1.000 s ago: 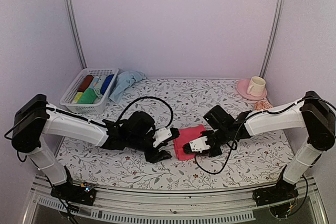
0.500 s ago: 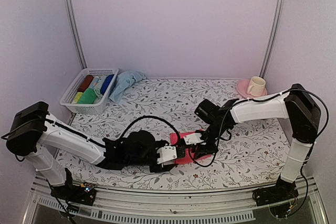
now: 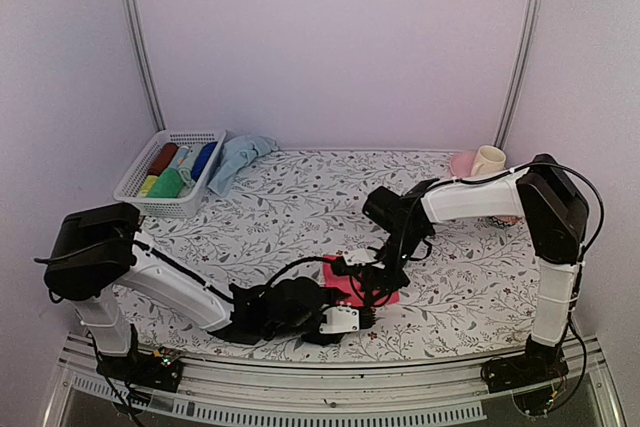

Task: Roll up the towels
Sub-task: Roll the towel at the center of the board.

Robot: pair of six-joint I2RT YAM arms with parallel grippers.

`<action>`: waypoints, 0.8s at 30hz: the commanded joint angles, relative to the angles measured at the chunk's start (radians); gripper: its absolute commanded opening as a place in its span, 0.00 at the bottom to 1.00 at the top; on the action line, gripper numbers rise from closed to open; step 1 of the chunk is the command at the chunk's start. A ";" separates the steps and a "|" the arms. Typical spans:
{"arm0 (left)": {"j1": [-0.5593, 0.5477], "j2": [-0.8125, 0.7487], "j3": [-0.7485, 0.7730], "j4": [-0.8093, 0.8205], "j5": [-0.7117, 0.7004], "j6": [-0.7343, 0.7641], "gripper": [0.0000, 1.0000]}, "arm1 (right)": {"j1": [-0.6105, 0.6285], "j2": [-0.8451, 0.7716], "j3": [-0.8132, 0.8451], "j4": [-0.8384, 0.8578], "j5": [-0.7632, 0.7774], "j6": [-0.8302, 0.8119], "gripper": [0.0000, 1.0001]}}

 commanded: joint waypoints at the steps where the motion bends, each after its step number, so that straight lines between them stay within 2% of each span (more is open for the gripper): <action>1: -0.036 0.016 0.017 0.094 -0.049 0.042 0.64 | 0.016 0.074 -0.016 -0.105 -0.025 0.010 0.20; 5: -0.048 0.034 0.023 0.123 -0.063 0.068 0.64 | 0.016 0.089 -0.005 -0.133 -0.045 -0.008 0.20; 12: -0.050 0.083 0.058 0.067 -0.083 0.042 0.63 | 0.017 0.085 -0.005 -0.146 -0.066 -0.018 0.20; 17: -0.046 0.105 0.066 0.045 -0.148 0.018 0.54 | 0.016 0.085 -0.003 -0.149 -0.066 -0.021 0.20; 20: -0.045 0.122 0.078 0.017 -0.155 0.003 0.41 | 0.017 0.085 -0.002 -0.150 -0.062 -0.021 0.20; 24: -0.043 0.127 0.082 -0.003 -0.121 -0.021 0.13 | 0.016 0.078 -0.002 -0.141 -0.050 -0.019 0.21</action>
